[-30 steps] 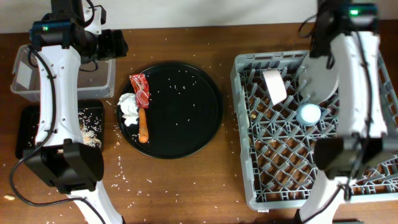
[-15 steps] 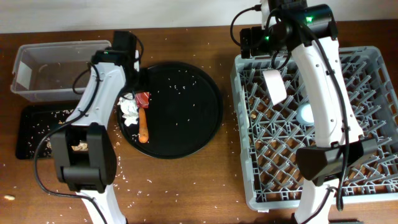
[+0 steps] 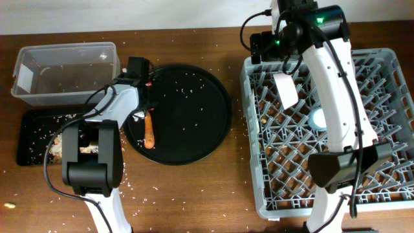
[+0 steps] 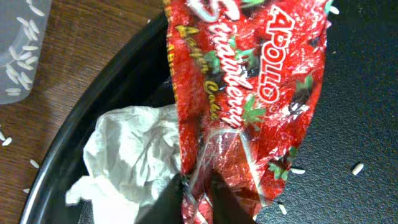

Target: Sort waste into correct bins and load items into the dishwasher rack

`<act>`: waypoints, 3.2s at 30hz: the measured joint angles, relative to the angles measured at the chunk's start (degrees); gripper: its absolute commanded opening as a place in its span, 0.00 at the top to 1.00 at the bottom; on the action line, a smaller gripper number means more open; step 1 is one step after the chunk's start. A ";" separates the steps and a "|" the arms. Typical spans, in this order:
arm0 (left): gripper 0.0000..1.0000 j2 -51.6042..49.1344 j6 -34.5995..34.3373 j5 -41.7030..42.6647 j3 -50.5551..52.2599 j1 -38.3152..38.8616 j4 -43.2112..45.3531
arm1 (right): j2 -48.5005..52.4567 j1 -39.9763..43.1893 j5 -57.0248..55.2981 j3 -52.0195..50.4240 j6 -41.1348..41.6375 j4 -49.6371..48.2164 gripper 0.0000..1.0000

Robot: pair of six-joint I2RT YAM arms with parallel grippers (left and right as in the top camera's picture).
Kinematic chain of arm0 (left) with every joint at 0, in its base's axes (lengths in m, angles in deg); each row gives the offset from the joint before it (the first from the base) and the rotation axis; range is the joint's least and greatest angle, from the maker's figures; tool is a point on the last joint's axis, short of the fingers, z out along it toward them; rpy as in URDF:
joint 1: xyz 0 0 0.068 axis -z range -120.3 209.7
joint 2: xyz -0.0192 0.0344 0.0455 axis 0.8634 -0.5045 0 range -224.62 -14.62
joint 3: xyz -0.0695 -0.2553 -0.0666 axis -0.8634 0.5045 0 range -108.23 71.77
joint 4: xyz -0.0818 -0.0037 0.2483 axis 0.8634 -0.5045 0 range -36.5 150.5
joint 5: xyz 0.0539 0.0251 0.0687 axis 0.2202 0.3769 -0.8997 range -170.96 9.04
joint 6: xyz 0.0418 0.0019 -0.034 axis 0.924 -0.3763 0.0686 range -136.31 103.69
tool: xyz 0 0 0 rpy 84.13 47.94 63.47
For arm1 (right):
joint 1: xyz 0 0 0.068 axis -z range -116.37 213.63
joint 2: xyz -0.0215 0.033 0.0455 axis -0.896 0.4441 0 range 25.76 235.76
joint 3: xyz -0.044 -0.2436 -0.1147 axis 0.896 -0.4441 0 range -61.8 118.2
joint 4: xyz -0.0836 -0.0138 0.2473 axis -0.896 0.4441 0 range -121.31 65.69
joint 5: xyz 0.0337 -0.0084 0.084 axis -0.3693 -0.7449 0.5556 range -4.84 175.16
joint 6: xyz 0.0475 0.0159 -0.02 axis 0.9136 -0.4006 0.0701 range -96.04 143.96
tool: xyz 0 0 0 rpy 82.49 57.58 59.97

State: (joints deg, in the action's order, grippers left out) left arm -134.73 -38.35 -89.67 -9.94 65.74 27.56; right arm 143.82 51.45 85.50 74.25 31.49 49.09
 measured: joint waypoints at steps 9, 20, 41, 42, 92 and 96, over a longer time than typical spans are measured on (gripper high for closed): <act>1.00 5.62 5.20 2.60 -19.56 -0.02 -16.92 | 0.00 0.04 0.02 -0.02 -0.02 0.35 0.05; 0.05 1.97 7.56 -5.07 -23.85 -16.28 -4.98 | 0.00 0.04 0.00 -0.11 -0.48 0.57 0.05; 0.02 3.65 16.61 11.98 -38.32 1.66 -57.27 | 0.02 1.22 -0.28 -0.20 -3.06 3.74 0.02; 0.04 3.61 15.93 11.98 -32.87 2.84 -53.83 | 0.02 1.22 -0.26 -0.20 -3.06 3.80 0.02; 0.29 14.95 -8.85 16.79 12.22 -36.13 -9.09 | 0.04 1.22 -0.46 -0.22 -3.06 5.73 0.01; 0.13 28.83 -6.80 16.81 9.22 -36.13 -10.03 | 0.04 1.22 -0.46 -0.22 -3.06 5.70 0.01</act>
State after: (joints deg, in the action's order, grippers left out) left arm -105.90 -45.15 -72.86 -0.72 29.61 17.52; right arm 143.87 52.67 85.04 74.03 28.43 54.80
